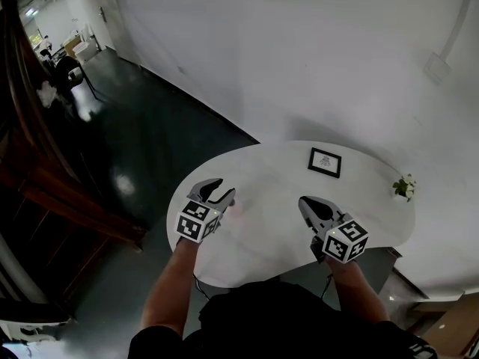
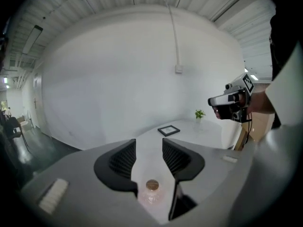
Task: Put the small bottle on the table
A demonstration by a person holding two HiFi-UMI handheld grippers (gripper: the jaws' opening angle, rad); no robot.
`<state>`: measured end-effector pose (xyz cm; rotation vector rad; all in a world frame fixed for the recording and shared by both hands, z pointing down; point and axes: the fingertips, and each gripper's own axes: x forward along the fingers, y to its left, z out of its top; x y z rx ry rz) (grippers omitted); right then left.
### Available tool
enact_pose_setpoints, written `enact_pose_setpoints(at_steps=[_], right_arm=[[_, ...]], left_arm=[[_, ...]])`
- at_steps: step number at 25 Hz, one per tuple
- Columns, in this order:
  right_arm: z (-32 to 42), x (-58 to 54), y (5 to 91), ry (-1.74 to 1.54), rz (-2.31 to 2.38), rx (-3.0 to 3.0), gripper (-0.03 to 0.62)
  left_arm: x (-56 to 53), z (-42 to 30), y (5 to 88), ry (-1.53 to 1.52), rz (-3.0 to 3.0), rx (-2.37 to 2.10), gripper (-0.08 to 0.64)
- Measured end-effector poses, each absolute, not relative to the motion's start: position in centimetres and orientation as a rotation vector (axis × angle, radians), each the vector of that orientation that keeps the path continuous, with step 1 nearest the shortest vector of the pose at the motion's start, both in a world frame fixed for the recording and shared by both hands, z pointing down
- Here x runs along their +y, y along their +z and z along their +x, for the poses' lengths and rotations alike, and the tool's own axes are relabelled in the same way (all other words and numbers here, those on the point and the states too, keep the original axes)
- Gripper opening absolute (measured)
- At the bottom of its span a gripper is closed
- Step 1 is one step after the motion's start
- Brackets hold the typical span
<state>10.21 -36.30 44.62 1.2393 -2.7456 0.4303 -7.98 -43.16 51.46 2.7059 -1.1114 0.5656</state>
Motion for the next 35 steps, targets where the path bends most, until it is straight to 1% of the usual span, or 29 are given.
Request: enact_pose_setpoints(at_steps=[1, 4, 8, 12, 14, 17, 19, 25, 29, 35], right_arm=[[10.2, -36.6, 44.2, 0.407, 1.254, -2.748, 0.009], [10.1, -37.3, 42.8, 0.346, 1.26, -2.78, 0.009], [9.0, -37.6, 40.7, 0.257, 1.201, -2.835, 0.009], [8.8, -38.0, 38.8, 0.139, 1.274, -2.835, 0.009], [8.8, -38.1, 38.1, 0.117, 1.303, -2.84, 0.009], [8.4, -38.1, 37.8, 0.106, 1.292, -2.851, 0.009], [8.2, -38.0, 37.9, 0.102, 1.274, -2.856, 0.009], [7.4, -38.0, 38.3, 0.108, 1.251, -2.861, 0.009], [7.1, -38.0, 38.6, 0.13, 1.236, -2.864, 0.009], [6.6, -38.0, 39.0, 0.154, 1.206, -2.868, 0.009]], left_arm=[[-43.1, -8.3, 50.5, 0.557, 2.714, -1.129, 0.181], [-43.1, -9.3, 47.6, 0.5, 2.722, -1.2, 0.146], [-42.7, -10.5, 44.6, 0.446, 2.738, -1.246, 0.147], [-41.9, -11.7, 42.1, 0.344, 2.752, -1.309, 0.144], [-41.4, -12.2, 41.2, 0.264, 2.742, -1.327, 0.118], [-40.9, -12.3, 41.7, 0.292, 2.718, -1.307, 0.117], [-40.9, -12.5, 42.4, 0.329, 2.696, -1.329, 0.087], [-40.9, -14.4, 43.6, 0.328, 2.596, -1.459, 0.026], [-40.6, -14.9, 43.9, 0.297, 2.575, -1.456, 0.012], [-40.6, -15.9, 44.2, 0.267, 2.547, -1.469, 0.012]])
